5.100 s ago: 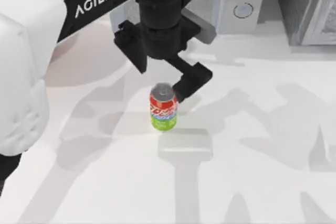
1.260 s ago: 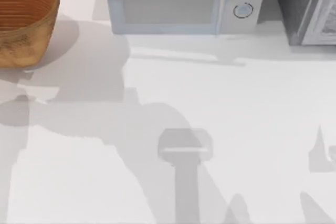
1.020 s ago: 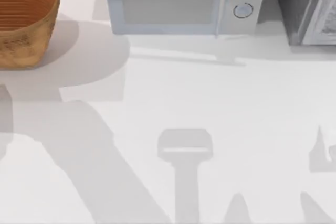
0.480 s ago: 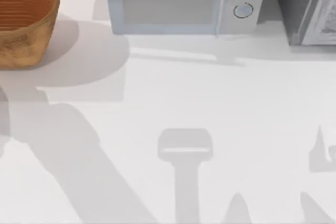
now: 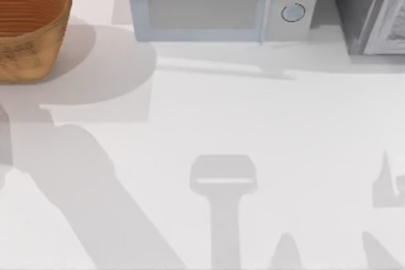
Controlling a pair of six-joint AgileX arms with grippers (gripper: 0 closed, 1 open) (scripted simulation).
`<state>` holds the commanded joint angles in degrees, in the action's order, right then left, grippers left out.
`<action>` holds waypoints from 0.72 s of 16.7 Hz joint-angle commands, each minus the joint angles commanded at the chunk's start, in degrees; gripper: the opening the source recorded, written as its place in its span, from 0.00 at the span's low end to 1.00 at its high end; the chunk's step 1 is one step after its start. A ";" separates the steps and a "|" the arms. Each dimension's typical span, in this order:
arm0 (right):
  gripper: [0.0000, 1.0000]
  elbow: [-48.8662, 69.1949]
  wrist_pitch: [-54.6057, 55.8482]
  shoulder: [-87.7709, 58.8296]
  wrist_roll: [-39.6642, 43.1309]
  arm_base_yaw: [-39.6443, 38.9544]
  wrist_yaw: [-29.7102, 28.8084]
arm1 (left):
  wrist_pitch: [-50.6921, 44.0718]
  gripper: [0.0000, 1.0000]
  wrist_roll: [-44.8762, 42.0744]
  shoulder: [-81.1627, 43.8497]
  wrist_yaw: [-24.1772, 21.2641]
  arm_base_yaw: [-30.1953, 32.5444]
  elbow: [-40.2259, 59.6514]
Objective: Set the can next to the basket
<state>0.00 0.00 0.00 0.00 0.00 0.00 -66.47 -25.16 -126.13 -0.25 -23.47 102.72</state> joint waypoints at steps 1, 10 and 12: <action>1.00 0.00 0.00 0.00 0.00 0.00 0.00 | 0.00 0.00 0.00 0.00 0.00 0.00 0.00; 1.00 0.00 0.00 0.00 0.00 0.00 0.00 | 0.00 0.60 0.00 0.00 0.00 0.00 0.00; 1.00 0.00 0.00 0.00 0.00 0.00 0.00 | 0.00 0.75 0.00 0.00 0.00 0.00 0.00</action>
<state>0.00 0.00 0.00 0.00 0.00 0.00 -66.47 -25.16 -126.13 -0.25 -23.47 102.72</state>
